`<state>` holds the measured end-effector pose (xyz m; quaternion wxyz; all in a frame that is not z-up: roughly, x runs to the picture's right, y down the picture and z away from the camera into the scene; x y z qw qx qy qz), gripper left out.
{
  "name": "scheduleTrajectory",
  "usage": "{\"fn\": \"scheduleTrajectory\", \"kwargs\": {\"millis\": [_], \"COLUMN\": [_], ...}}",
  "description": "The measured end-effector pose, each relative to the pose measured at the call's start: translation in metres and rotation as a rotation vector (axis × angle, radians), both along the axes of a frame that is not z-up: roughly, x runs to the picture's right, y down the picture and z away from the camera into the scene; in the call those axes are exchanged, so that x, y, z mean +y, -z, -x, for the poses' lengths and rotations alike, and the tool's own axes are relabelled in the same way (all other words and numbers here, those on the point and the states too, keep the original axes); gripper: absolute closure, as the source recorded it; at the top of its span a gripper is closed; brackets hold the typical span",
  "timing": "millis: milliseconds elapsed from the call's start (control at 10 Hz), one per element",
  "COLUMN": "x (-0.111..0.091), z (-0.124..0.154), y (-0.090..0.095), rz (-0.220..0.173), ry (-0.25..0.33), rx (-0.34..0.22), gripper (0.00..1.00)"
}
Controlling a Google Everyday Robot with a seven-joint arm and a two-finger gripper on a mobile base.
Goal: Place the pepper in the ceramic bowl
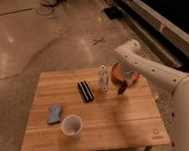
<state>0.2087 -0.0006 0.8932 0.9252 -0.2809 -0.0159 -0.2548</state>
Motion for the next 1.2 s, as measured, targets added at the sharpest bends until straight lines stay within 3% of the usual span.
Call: {"fn": "scheduleTrajectory", "kwargs": {"millis": [300,500,700,900,1000,1200], "x": [-0.046,-0.07,-0.084,-0.093,-0.095,-0.095], "z": [-0.018,-0.035,-0.059,-0.072,-0.079,-0.076], "y": [-0.02,-0.033,-0.045,-0.055,-0.056,-0.056], "rz": [-0.042,-0.089,-0.145,-0.198,-0.212,-0.21], "ry": [-0.105,-0.208,-0.328,-0.446,-0.482,-0.479], "rx": [0.061,0.116,0.172,0.189,0.195,0.191], "gripper": [0.99,0.82,0.62,0.47,0.45,0.45]}}
